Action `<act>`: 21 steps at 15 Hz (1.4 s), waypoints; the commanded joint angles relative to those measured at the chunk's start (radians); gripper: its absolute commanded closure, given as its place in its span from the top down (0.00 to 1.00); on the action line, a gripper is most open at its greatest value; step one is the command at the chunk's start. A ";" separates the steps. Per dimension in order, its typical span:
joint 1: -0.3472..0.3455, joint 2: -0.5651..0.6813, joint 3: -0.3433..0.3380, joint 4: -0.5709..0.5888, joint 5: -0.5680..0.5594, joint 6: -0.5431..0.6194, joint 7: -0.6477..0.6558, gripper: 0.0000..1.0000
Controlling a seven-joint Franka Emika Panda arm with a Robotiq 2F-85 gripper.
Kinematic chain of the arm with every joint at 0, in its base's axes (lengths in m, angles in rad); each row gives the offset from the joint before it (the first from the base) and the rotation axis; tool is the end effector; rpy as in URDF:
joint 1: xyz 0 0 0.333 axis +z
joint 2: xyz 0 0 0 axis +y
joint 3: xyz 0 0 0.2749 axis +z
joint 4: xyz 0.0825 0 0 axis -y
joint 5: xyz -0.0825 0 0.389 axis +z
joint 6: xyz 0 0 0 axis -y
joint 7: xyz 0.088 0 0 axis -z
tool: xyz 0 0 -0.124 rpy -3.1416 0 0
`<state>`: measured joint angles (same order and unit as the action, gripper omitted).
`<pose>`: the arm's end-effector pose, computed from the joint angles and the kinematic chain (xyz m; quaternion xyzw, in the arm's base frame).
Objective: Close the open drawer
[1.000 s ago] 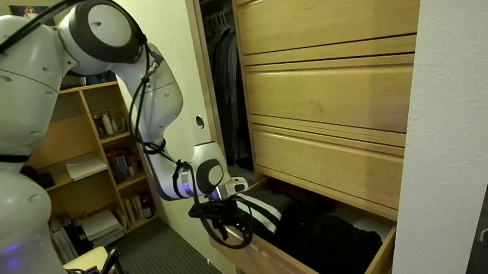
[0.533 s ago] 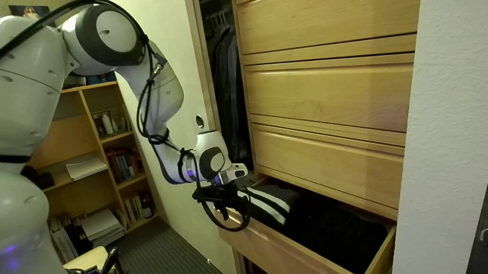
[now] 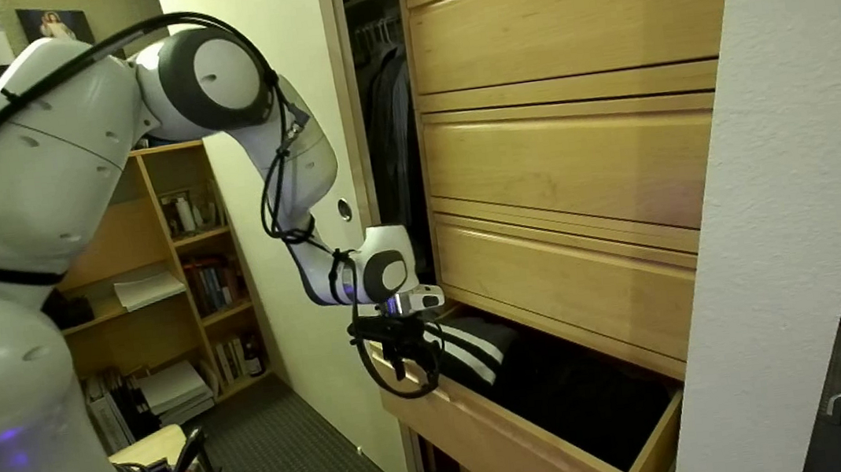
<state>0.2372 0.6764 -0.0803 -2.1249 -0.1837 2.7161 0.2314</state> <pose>0.5150 0.0805 0.0263 0.9957 0.0557 -0.0309 0.0669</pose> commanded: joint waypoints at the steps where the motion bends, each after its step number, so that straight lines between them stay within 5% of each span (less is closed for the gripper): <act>1: -0.030 0.039 0.006 0.036 0.022 -0.012 -0.025 1.00; 21: -0.003 0.190 -0.009 0.354 0.011 0.001 -0.017 1.00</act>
<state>0.2282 0.8335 -0.0925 -1.8326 -0.1837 2.7162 0.2314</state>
